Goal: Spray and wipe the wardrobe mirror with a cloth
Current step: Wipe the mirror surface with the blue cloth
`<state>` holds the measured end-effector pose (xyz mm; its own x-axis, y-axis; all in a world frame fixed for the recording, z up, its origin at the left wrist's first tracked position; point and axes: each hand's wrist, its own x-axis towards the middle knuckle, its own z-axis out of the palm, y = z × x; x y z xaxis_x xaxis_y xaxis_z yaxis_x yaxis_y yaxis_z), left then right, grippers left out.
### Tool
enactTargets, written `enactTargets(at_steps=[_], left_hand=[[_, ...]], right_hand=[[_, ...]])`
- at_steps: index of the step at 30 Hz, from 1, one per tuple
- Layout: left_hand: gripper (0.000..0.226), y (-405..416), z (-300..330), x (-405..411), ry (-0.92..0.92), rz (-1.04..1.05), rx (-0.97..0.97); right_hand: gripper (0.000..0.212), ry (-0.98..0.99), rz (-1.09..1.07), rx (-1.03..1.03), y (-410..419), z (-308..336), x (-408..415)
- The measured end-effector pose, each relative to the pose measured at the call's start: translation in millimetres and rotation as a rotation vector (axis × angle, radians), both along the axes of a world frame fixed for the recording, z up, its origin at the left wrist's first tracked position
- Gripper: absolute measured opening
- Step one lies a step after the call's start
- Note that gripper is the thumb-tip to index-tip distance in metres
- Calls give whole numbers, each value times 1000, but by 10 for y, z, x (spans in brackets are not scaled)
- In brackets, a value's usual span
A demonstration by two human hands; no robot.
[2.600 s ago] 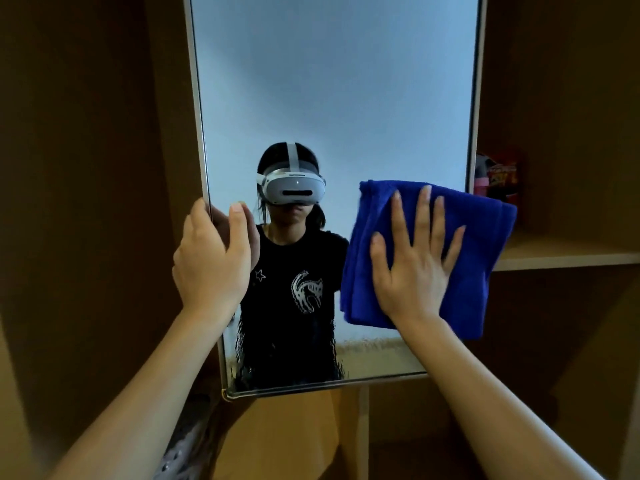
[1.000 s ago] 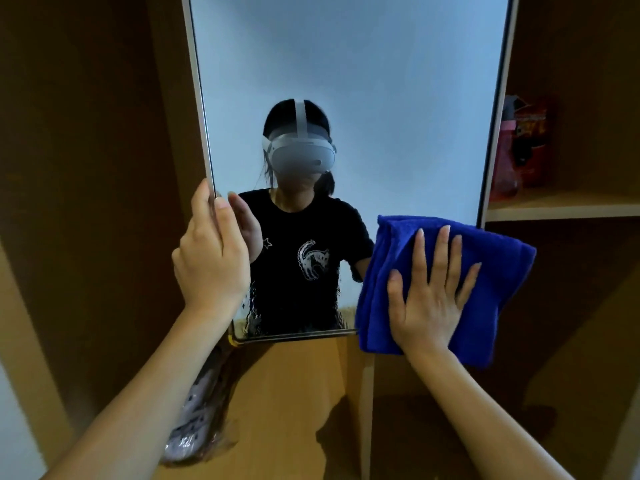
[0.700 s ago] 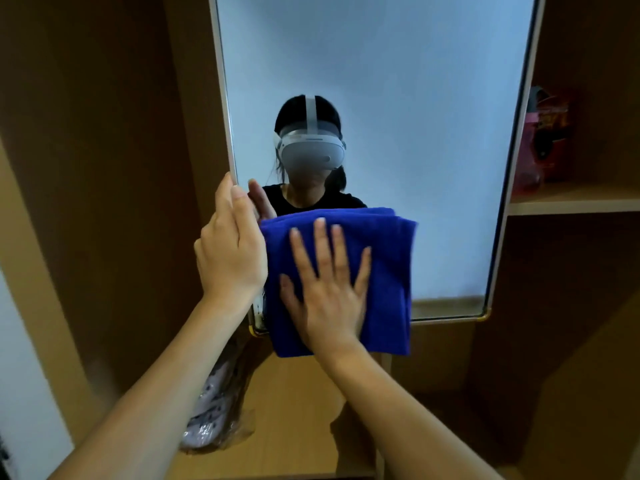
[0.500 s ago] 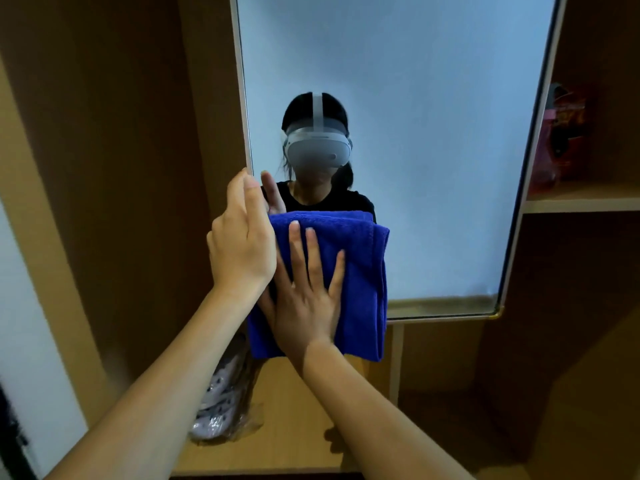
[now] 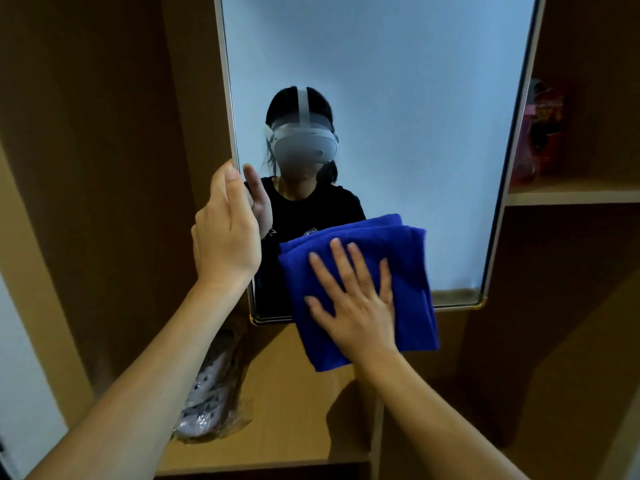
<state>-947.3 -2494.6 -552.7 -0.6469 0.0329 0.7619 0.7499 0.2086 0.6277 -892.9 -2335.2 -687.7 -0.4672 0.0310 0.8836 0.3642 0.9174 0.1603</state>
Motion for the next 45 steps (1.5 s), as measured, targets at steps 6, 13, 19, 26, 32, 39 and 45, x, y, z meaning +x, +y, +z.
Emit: enactTargets(at_steps=[6, 13, 19, 26, 32, 39, 45], left_hand=[[49, 3, -18, -14, 2, 0, -15], [48, 0, -32, -27, 46, 25, -35], [49, 32, -47, -11, 46, 36, -32], [57, 65, -40, 0, 79, 30, 2], [57, 106, -36, -33, 89, 42, 29], [50, 142, -61, -43, 96, 120, 32], [48, 162, -53, -38, 97, 142, 23]], right_hand=[[66, 98, -56, -134, 614, 11, 394], [65, 249, -113, -366, 283, 40, 221], [72, 98, -14, -169, -300, 100, -162], [74, -60, 18, -37, -688, 194, -414], [70, 48, 4, -20, -89, 48, -100], [72, 207, -109, -171, 854, 12, 463], [73, 211, -98, -168, 1063, 94, 627]])
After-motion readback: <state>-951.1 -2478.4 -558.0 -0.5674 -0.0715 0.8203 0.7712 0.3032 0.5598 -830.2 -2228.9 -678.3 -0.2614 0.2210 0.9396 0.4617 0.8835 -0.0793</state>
